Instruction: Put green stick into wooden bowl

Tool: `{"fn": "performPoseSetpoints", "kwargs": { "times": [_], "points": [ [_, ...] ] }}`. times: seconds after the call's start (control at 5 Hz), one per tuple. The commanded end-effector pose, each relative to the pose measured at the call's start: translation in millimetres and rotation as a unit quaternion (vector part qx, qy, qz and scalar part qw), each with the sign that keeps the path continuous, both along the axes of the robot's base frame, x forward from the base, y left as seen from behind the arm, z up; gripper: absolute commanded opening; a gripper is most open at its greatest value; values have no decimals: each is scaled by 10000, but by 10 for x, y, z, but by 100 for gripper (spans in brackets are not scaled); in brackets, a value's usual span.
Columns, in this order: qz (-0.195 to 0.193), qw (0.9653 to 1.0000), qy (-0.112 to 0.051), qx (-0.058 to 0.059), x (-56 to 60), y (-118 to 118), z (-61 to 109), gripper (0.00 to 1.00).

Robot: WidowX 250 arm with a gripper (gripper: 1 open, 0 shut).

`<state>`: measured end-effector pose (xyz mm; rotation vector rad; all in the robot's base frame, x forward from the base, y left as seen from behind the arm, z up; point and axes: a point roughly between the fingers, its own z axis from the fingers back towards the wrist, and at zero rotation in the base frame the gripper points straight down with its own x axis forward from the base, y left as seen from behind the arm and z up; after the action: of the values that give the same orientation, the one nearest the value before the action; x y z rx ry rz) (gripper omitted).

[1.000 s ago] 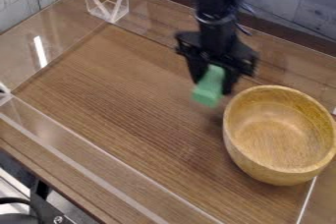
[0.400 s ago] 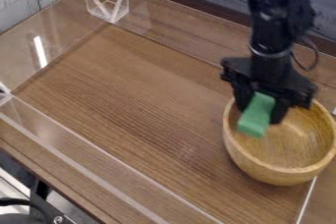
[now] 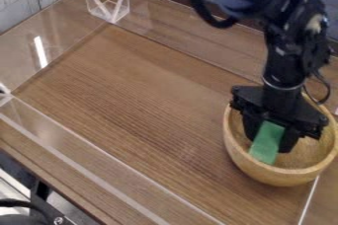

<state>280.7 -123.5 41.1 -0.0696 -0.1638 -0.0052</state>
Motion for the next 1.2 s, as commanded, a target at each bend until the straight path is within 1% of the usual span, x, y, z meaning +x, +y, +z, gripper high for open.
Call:
{"fn": "performPoseSetpoints", "kwargs": {
  "times": [0.0,0.4,1.0],
  "points": [
    [38,9999,-111,-78,20,0,78,100],
    [83,9999,-65,-45,-8,72,72,100],
    [148,9999,-41,-9,-1,144,91,100]
  ]
}}
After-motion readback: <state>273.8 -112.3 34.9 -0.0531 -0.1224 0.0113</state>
